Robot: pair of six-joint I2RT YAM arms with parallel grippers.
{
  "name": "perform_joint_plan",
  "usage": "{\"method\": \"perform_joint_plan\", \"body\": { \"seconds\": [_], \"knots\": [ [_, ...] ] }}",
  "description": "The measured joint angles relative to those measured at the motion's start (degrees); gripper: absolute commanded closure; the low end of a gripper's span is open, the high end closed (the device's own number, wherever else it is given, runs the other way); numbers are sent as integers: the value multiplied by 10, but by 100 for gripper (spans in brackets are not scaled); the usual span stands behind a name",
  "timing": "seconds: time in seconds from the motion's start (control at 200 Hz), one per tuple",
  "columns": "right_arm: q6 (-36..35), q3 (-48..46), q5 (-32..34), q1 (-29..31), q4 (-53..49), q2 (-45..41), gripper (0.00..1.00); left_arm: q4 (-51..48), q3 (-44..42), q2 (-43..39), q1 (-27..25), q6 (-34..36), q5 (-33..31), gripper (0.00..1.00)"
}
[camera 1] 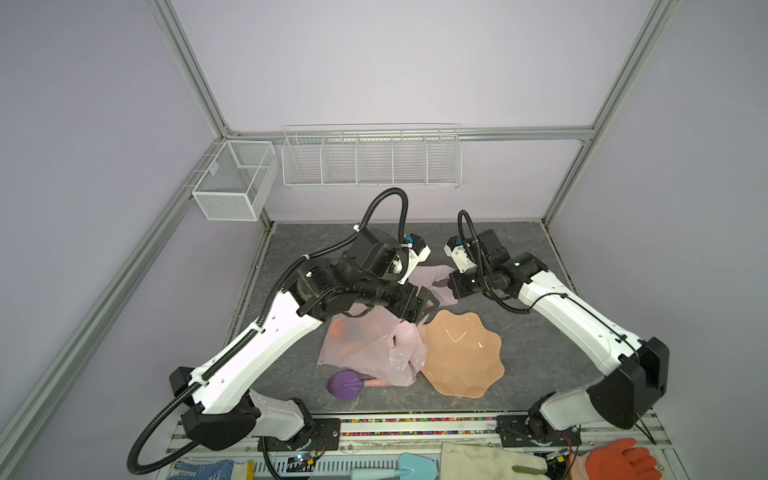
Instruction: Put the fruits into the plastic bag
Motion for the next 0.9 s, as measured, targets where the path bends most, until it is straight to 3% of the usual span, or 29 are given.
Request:
{"method": "perform_joint_plan", "body": {
  "seconds": [0.175, 0.395, 0.9],
  "knots": [
    [-4, 3, -40, -8, -10, -3, 94, -20, 14, -3, -30, 10, -33, 20],
    [-12, 20, -64, -13, -31, -3, 94, -116, 48, 131, -105, 47, -111, 21],
    [-17, 20, -77, -19, -48, -3, 94, -203, 23, 217, -147, 59, -205, 28]
  ]
}}
